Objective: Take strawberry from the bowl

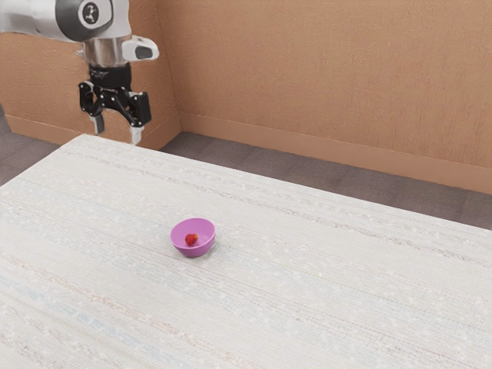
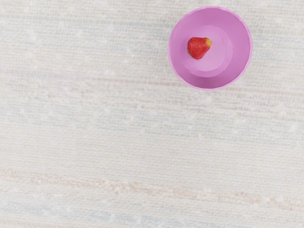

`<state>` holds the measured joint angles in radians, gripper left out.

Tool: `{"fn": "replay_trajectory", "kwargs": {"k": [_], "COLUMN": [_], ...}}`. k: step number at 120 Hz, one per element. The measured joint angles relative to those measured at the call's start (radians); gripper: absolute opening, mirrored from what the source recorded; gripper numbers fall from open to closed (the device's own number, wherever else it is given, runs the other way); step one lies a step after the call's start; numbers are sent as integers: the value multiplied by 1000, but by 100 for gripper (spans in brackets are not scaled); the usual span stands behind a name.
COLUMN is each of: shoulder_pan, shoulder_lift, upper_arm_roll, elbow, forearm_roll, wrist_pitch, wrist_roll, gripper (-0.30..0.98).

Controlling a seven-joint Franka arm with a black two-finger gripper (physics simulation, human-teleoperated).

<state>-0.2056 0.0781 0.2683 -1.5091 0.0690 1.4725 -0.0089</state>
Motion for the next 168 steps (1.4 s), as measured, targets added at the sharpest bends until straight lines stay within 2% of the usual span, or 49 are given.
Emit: {"fn": "replay_trajectory", "kwargs": {"k": [15, 42, 66, 84, 101, 134, 168], "shoulder_pan": [-28, -20, -57, -66, -72, -73, -66], "shoulder_lift": [-1, 18, 13, 93, 183, 306, 346], "upper_arm_roll": [28, 37, 33, 35, 34, 28, 34], "elbow": [7, 44, -31, -181, -227, -233, -235], "forearm_roll": [0, -17, -44, -77, -103, -178, -212], "wrist_pitch": [65, 121, 181, 314, 433, 590, 646], "wrist_roll": [-3, -22, -378, -622, -804, -1058, -1222], "gripper": [67, 67, 67, 67, 67, 66, 66]}}
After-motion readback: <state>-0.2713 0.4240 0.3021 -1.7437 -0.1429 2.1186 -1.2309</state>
